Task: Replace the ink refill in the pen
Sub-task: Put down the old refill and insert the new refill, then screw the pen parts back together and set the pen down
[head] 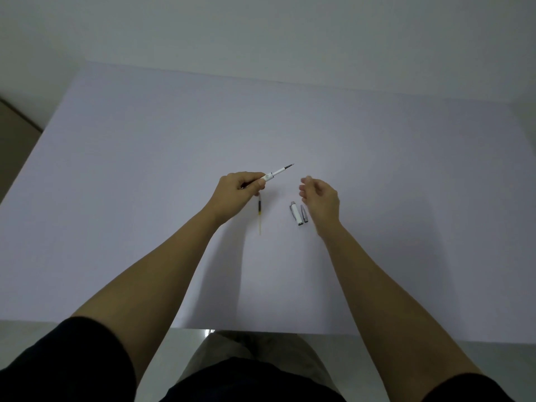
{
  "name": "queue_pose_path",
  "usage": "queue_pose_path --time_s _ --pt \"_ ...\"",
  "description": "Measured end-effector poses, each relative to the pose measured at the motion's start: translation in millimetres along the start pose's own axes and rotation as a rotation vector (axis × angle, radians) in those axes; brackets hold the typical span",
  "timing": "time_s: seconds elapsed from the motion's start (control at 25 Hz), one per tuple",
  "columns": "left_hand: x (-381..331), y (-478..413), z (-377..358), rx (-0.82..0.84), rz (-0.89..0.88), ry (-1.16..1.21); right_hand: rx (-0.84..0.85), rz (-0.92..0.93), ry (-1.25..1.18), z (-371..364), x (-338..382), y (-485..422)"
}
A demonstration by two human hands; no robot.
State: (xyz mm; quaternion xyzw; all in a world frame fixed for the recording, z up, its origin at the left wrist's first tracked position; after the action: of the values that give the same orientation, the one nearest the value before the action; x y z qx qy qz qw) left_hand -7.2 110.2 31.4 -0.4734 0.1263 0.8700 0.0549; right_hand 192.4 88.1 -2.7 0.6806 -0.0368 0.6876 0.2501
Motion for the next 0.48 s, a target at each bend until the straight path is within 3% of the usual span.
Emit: queue_pose_path --time_s 0.16,0.48 --pt "1 1 2 0.002 0.01 0.011 -0.037 0.066 0.504 32 -21 -13" --pt "8 3 8 -0.009 0.031 -0.009 0.121 0.027 0.661 22 -38 -23"
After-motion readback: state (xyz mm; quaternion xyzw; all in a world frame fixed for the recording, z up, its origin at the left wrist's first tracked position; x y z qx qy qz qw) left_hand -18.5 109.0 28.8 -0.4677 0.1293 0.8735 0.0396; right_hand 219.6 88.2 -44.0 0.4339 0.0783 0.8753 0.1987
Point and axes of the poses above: each hand's wrist, its own y-axis away from the middle knuckle, its own z-axis out of the back of the hand, x = y × z, the point moved 4 cm from there along -y, towards the middle knuckle, and after that the axes turned 10 degrees about -y, right-handed, at the moved point
